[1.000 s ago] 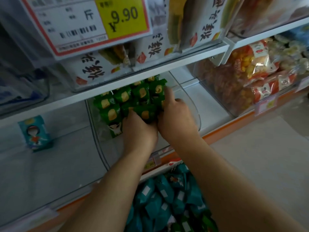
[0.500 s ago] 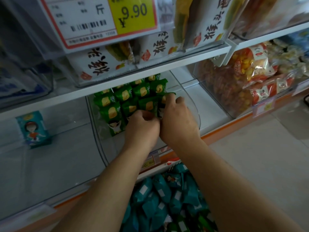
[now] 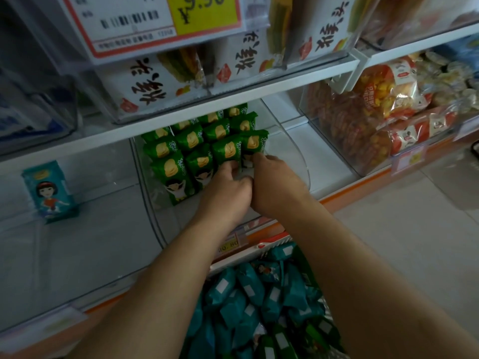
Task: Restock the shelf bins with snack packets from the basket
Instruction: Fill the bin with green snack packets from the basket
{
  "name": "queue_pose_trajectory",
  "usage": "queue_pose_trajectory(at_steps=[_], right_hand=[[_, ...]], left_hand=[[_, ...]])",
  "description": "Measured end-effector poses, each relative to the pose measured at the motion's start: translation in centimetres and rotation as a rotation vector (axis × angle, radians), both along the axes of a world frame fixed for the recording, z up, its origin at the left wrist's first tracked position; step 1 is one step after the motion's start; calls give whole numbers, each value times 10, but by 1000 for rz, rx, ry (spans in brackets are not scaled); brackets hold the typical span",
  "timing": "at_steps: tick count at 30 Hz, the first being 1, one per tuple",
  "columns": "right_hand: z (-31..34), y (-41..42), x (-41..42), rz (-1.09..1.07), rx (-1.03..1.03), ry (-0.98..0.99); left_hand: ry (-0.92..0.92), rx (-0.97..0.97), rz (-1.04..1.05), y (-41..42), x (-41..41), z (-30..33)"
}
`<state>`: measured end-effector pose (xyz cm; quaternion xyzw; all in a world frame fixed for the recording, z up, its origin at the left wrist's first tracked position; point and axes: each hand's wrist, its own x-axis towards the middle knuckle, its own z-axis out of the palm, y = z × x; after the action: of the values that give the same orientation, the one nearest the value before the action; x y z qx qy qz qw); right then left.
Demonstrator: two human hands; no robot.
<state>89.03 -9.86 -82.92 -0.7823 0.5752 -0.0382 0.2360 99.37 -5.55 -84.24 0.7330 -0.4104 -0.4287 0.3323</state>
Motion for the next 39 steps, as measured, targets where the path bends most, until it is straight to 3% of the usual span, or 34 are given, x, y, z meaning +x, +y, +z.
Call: queue_pose_trajectory(at_steps=[8, 12, 14, 17, 19, 21, 24, 28, 35, 39], right_hand=[[39, 23, -36, -56, -51, -184], [49, 52, -68, -90, 80, -186], [37, 70, -88, -96, 252, -105], [-11, 95, -113, -14, 533, 140], [-58, 119, -128, 126, 582, 355], [-102, 142, -145, 178, 641, 426], [-152, 164, -164, 202, 672, 503], [-205, 177, -171, 147, 685, 652], [-250, 189, -169, 103, 585, 637], [-251, 181, -176, 98, 605, 574]], left_hand=[[-79, -254, 13, 26, -12, 27], [-96, -293, -82, 50, -26, 37], [-109, -229, -169, 66, -40, 30], [-136, 57, -402, 93, -67, 2], [-173, 336, -579, 114, -85, -38], [-185, 591, -705, 140, -98, -96], [-163, 837, -686, 187, -108, -172], [-101, 872, -489, 215, -132, -217], [-402, 939, -526, 213, -156, -235], [-458, 916, -538, 206, -161, -229]])
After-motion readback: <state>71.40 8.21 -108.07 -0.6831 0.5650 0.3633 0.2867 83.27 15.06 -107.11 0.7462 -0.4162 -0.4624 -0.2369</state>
